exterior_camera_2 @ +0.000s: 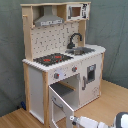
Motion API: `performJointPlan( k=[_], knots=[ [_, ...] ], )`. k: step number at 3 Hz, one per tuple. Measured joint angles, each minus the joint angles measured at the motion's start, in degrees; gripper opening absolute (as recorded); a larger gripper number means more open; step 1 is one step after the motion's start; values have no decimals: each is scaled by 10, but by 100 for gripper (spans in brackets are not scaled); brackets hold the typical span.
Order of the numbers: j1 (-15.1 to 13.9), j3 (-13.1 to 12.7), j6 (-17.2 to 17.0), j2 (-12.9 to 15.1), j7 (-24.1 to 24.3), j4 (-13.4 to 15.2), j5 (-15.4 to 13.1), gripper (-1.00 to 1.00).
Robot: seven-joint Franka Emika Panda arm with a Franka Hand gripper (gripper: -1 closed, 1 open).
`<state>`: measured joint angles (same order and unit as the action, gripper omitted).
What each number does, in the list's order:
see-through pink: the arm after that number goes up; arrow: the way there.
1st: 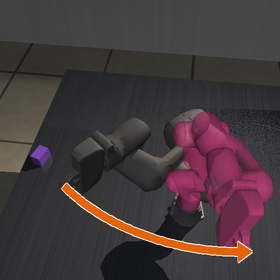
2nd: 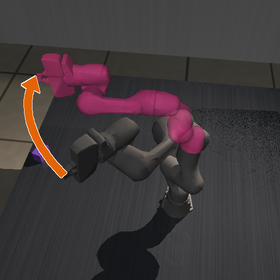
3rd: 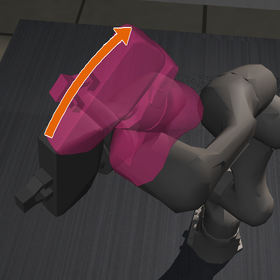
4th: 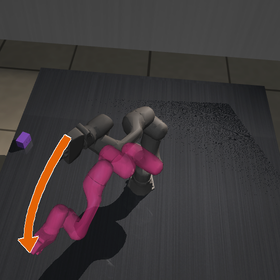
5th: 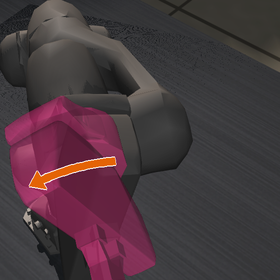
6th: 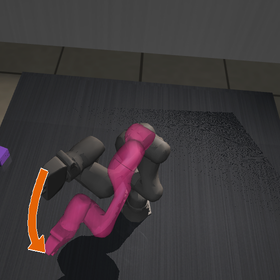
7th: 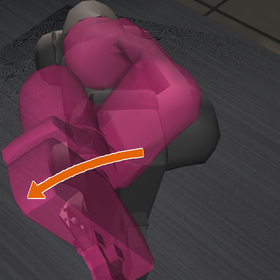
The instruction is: Play with the kitchen
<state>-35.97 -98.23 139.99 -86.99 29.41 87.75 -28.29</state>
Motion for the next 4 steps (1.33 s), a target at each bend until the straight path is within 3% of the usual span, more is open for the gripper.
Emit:
performJointPlan(
  k=[4],
  knots=[
    [-66, -56, -108, 2, 188, -88, -6, 100]
  ],
)
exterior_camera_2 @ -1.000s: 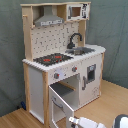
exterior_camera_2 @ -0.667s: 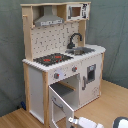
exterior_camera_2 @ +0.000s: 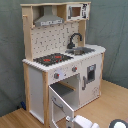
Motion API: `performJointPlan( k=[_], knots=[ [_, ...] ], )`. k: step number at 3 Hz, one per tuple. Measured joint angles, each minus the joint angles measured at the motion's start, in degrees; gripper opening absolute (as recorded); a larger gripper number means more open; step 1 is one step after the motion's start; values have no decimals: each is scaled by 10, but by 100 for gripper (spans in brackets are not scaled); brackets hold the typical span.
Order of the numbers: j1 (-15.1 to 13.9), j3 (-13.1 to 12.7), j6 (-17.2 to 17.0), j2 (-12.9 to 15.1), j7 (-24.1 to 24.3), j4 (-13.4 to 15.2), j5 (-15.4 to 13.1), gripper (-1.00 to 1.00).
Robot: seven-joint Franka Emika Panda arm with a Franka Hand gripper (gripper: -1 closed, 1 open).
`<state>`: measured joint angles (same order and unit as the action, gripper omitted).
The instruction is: Play with the kitchen
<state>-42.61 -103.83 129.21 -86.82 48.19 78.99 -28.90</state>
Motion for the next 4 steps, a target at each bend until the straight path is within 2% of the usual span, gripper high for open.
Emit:
performJointPlan(
  k=[3, 4],
  knots=[
    [-79, -37, -109, 3, 39, -111, 4, 100],
    [-96, -45, -152, 8, 48, -126, 5, 100]
  ],
)
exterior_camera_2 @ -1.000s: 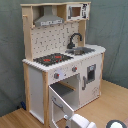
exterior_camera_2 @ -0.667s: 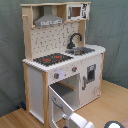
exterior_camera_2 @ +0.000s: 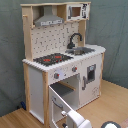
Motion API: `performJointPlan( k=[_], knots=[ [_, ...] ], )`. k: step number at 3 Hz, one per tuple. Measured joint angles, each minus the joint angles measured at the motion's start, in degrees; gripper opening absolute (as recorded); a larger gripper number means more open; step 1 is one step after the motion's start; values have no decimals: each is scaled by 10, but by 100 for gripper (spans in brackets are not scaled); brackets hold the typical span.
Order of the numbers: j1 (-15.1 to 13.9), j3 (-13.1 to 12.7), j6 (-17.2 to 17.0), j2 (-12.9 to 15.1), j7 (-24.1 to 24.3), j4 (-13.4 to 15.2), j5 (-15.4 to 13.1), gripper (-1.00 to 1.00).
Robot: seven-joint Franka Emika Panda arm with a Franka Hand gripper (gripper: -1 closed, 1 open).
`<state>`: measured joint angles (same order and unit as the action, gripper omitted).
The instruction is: Play with the kitchen
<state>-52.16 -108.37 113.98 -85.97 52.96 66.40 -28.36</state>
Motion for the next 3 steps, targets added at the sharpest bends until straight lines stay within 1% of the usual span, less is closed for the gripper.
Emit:
performJointPlan(
  k=[1, 2, 3],
  knots=[
    [0, -1, -3, 1, 1, 0, 0, -100],
    [-1, -2, -7, 2, 3, 0, 0, -100],
    [-2, -13, -54, 4, 34, 0, 7, -100]
  ],
)
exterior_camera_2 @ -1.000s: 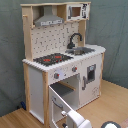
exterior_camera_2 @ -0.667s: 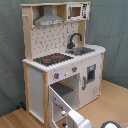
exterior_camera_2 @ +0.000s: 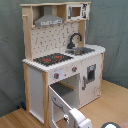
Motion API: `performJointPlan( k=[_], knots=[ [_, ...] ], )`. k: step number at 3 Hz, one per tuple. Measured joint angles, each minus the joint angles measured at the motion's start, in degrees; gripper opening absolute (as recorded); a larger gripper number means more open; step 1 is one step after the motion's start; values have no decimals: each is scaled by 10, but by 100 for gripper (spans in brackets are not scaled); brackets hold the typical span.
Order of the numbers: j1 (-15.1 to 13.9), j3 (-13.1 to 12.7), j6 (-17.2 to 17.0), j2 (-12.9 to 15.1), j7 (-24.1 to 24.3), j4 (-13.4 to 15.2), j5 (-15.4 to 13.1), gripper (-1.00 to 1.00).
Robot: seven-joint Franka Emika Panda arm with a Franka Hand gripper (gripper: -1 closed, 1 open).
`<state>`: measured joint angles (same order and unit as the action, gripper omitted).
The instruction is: Play with the kitchen
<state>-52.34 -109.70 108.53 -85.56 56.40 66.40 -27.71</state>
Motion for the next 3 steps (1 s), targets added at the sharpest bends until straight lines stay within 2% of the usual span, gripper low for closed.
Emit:
performJointPlan(
  k=[1, 2, 3],
  knots=[
    [-5, -5, -46, 4, 33, 0, 11, -100],
    [-2, -21, -104, 5, 41, 2, 16, -100],
    [4, -21, -163, 9, 41, 6, 16, -100]
  ],
)
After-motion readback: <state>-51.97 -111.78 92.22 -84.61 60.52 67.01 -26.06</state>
